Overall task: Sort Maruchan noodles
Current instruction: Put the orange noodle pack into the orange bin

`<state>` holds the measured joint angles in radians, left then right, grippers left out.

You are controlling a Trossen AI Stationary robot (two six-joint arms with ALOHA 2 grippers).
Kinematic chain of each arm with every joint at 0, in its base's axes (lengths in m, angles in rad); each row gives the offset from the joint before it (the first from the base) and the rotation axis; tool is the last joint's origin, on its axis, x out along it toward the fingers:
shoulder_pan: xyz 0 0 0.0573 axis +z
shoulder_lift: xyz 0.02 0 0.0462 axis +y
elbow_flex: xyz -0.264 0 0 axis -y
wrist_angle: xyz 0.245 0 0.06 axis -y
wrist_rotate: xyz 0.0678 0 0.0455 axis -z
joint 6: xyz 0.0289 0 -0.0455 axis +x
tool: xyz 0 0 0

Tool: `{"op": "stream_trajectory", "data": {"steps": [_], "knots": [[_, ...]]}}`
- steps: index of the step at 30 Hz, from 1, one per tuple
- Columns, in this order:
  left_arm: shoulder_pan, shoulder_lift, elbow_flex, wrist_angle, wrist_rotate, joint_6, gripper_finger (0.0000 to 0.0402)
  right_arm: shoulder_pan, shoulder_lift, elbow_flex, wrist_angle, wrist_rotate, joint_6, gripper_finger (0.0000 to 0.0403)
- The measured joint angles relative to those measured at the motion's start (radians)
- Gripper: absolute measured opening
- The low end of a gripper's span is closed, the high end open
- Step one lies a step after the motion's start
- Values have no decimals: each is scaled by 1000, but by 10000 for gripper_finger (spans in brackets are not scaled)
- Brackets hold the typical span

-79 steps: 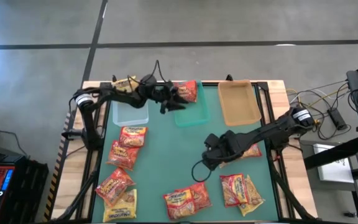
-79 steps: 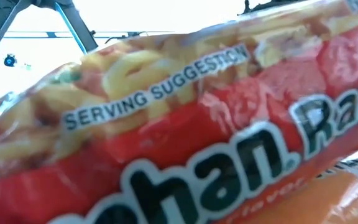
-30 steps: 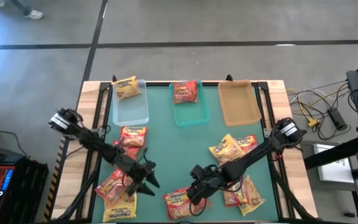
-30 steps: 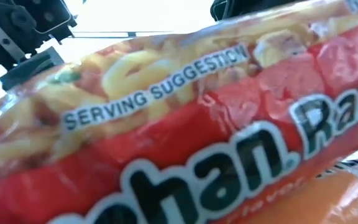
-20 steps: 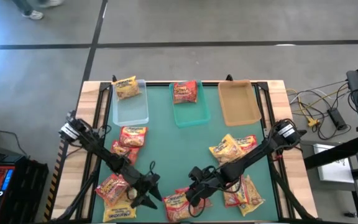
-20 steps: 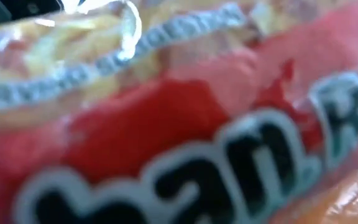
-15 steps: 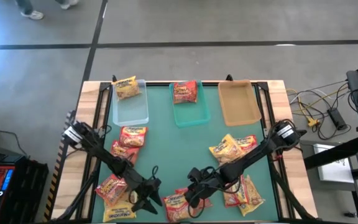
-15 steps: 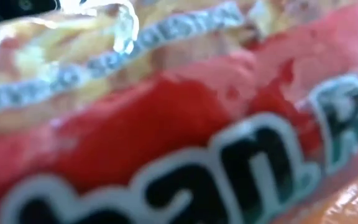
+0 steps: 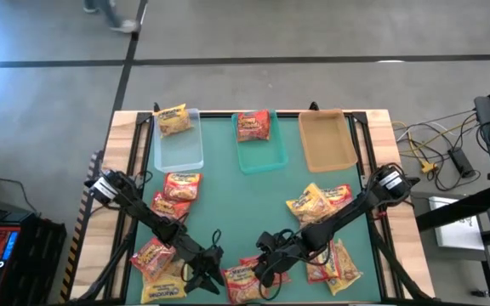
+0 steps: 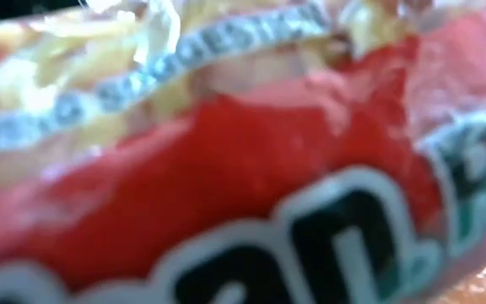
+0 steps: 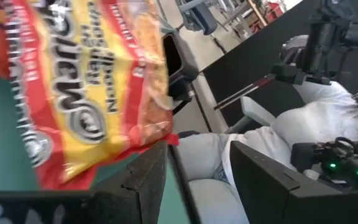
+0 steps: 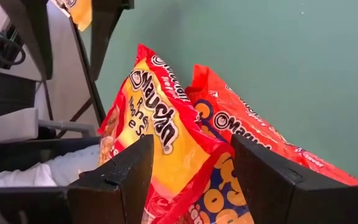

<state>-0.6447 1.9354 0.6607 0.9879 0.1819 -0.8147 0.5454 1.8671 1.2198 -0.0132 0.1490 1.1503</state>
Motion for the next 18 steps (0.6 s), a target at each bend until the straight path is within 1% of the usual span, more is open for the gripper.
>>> {"op": "stream_trajectory", "data": {"steps": [8, 14, 18], "knots": [[12, -1, -2, -39, -16, 47, 133, 0, 0, 0, 3, 0, -6, 203], [42, -1, -1, -80, -19, 51, 114, 0, 0, 0, 3, 1, -26, 203], [48, -2, -1, -91, -45, 69, 103, 0, 0, 0, 3, 1, -26, 203]]}}
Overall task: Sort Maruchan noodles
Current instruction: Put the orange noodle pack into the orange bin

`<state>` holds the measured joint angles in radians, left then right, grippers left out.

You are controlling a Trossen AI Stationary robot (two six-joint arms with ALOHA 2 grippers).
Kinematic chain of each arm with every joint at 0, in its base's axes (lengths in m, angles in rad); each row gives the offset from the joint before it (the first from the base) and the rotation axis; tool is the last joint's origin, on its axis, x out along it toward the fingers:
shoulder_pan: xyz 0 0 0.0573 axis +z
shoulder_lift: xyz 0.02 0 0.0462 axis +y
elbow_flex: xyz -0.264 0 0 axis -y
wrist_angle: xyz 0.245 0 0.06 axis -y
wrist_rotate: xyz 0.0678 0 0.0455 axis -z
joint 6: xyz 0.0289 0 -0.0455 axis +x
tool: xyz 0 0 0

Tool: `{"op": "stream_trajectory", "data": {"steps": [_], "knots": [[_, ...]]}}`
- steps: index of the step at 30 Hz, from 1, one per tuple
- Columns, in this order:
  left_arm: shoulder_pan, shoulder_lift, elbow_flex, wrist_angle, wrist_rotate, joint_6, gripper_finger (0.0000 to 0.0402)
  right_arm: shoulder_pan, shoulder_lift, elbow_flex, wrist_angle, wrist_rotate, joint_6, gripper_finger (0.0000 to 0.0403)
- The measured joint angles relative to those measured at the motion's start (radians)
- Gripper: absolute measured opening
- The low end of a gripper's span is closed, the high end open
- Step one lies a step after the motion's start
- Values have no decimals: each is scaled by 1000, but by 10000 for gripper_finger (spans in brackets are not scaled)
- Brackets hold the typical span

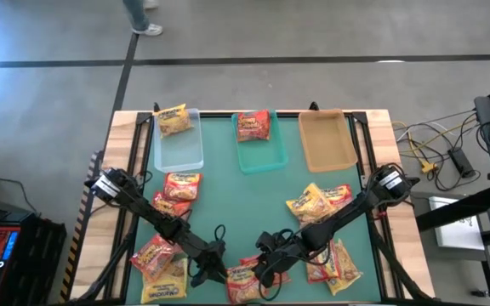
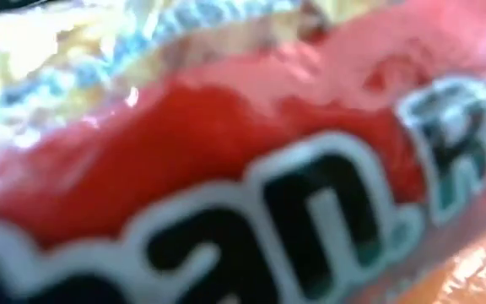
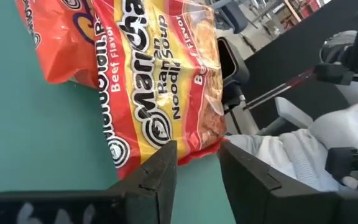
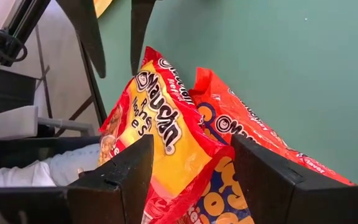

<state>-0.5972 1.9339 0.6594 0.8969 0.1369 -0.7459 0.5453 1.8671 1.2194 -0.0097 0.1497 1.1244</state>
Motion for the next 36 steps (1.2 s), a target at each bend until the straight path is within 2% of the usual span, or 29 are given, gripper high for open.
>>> {"op": "stream_trajectory", "data": {"steps": [9, 13, 17, 21, 27, 32, 36], "knots": [[4, -1, 1, -28, -48, 20, 79, 2, 0, 0, 0, 0, -1, 203], [8, -1, 2, -9, -53, 75, 77, 2, 0, 0, 0, 0, -3, 203], [-1, -3, 23, -4, -36, 69, 77, 2, 0, 0, 0, 0, 0, 203], [-45, -3, 57, -40, -24, 45, 77, 2, 0, 0, 0, 0, 7, 203], [-96, 28, 139, -137, -68, 47, 77, 2, 0, 0, 0, 8, 2, 203], [-100, 95, 204, -166, -68, 50, 77, 2, 0, 0, 0, 9, 15, 203], [-94, 103, 210, -165, -83, 65, 77, 4, 0, 0, 0, 9, 26, 203]]}}
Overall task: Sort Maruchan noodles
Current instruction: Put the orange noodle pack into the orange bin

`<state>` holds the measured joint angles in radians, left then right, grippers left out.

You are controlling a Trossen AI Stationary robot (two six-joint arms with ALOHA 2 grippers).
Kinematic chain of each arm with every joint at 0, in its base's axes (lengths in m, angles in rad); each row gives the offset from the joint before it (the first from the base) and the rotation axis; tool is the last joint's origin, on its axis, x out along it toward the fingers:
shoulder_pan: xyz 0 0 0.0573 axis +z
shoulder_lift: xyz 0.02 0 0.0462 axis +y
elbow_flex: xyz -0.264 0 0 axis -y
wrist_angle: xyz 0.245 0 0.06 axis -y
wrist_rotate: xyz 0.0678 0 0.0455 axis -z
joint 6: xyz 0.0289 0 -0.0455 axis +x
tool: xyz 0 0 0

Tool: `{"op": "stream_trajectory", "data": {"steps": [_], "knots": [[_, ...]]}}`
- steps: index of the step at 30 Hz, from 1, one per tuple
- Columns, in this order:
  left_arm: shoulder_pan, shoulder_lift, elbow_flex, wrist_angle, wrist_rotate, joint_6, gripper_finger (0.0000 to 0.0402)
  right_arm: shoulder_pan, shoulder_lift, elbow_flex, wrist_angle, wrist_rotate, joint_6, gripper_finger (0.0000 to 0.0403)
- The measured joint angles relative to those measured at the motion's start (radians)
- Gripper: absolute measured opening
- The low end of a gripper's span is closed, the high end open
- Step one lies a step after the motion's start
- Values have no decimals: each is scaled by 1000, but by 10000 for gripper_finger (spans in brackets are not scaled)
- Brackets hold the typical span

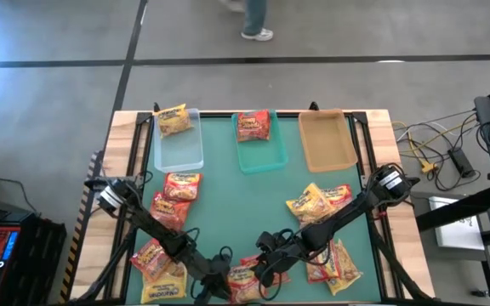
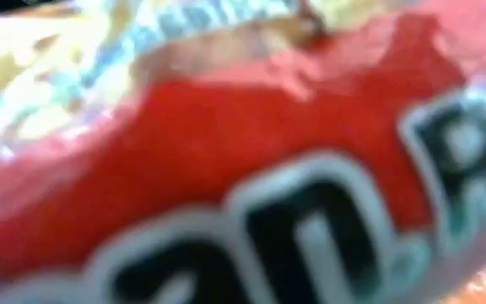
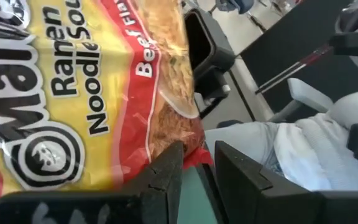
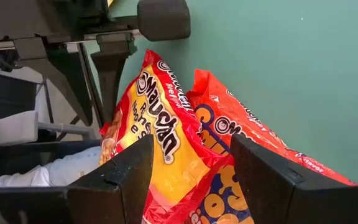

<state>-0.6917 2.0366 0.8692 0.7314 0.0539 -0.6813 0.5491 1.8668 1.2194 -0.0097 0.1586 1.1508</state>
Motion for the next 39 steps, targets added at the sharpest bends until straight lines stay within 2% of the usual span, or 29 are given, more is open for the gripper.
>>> {"op": "stream_trajectory", "data": {"steps": [9, 22, 30, 34, 39], "knots": [[39, -13, -10, -143, -147, 54, 77, -3, 0, 0, 0, 0, -22, 203], [155, -44, -15, -197, -132, 208, 77, -93, -2, -1, -22, -2, -112, 203], [196, -58, -16, -228, -119, 259, 77, -137, -22, -2, -97, -129, 77, 203], [205, -59, -16, -228, -152, 292, 77, -139, -50, -2, -194, -191, 213, 203], [225, -59, -16, -226, -171, 307, 77, -144, -82, -2, -252, -246, 294, 203]]}}
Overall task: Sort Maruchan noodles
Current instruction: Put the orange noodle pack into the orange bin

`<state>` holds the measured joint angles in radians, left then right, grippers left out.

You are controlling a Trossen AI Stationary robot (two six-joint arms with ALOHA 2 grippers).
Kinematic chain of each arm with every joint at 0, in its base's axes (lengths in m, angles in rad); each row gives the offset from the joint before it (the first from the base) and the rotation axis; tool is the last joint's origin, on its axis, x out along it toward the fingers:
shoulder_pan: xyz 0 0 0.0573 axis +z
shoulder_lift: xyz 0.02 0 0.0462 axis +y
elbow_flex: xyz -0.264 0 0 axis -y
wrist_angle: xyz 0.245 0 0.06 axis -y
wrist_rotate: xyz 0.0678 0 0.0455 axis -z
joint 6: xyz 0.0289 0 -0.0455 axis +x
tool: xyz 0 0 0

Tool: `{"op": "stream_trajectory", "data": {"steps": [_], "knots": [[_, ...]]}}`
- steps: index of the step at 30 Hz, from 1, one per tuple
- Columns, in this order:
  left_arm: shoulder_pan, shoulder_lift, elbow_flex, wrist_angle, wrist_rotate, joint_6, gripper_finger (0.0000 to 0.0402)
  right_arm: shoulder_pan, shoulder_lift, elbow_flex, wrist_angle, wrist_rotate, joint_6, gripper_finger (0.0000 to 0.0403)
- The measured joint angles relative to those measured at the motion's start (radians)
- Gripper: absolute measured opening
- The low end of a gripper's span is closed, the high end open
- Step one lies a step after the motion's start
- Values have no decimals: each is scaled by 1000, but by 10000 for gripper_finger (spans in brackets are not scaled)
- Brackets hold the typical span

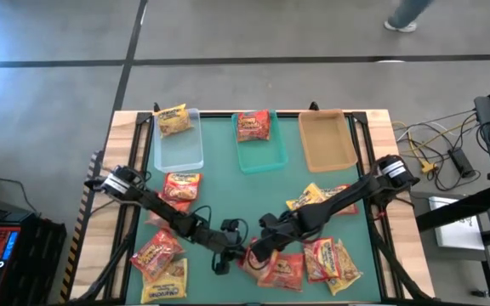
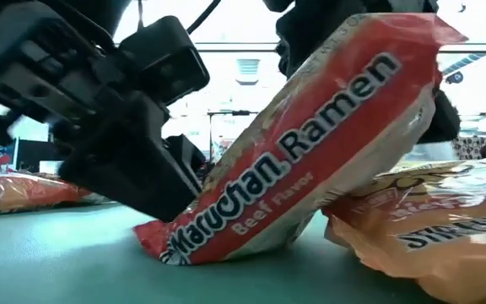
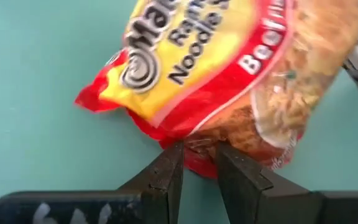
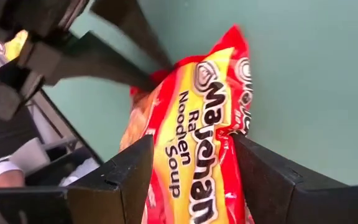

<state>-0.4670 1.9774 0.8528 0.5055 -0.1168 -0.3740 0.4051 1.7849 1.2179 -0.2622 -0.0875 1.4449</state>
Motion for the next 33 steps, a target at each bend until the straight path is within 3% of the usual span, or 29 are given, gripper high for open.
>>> {"op": "stream_trajectory", "data": {"steps": [7, 11, 19, 22, 28, 33], "knots": [[33, -11, 0, -11, 14, 21, 77, -37, -14, 0, -6, 29, -84, 203], [53, -44, -1, -56, -37, 62, 77, -74, -14, 0, -34, 64, -186, 203], [95, -161, 1, -294, -345, 103, 77, -171, -14, 1, -32, 114, -376, 203], [96, -224, 2, -387, -411, 100, 77, -198, -22, 1, -38, 111, -411, 203], [46, -329, -15, -414, -407, 48, 77, -217, -81, 3, -78, 114, -435, 203], [-25, -288, -30, -357, -392, -44, 77, -216, -95, 3, -171, 114, -400, 203]]}}
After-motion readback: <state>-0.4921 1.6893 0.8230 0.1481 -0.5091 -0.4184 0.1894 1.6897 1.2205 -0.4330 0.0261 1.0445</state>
